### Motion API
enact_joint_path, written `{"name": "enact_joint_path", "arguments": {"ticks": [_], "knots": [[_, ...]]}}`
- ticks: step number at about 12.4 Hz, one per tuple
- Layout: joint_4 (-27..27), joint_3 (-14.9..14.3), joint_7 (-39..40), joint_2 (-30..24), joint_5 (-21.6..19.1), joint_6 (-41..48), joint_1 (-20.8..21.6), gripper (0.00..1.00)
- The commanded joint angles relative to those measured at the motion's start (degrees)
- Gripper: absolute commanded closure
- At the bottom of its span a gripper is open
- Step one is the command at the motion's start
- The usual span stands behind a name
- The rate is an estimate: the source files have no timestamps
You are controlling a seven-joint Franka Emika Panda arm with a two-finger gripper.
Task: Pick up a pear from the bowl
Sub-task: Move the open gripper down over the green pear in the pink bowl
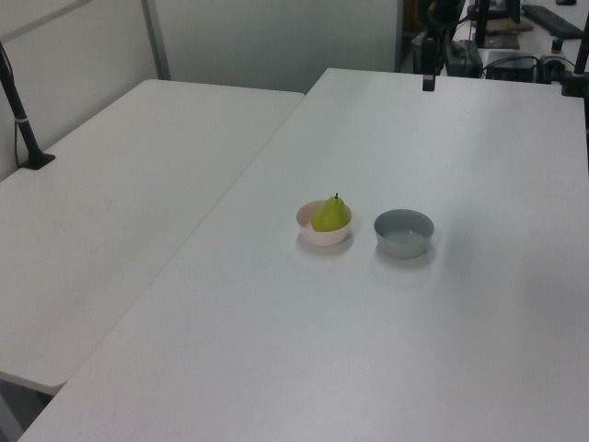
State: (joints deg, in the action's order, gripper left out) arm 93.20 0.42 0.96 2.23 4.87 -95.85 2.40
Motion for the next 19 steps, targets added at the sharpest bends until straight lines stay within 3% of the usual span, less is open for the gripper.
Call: {"name": "enact_joint_path", "arguments": {"ticks": [1,10,14,19], "knots": [[-0.21,0.01,0.18,2.85,-1.79,-5.73,1.02,0.0],[-0.39,0.19,-0.69,16.21,-2.06,-23.14,6.38,0.0],[-3.89,0.19,-5.78,21.4,-1.44,-25.0,8.06,0.0],[-4.52,0.19,-6.14,23.16,-1.36,-26.48,8.58,0.0]]}}
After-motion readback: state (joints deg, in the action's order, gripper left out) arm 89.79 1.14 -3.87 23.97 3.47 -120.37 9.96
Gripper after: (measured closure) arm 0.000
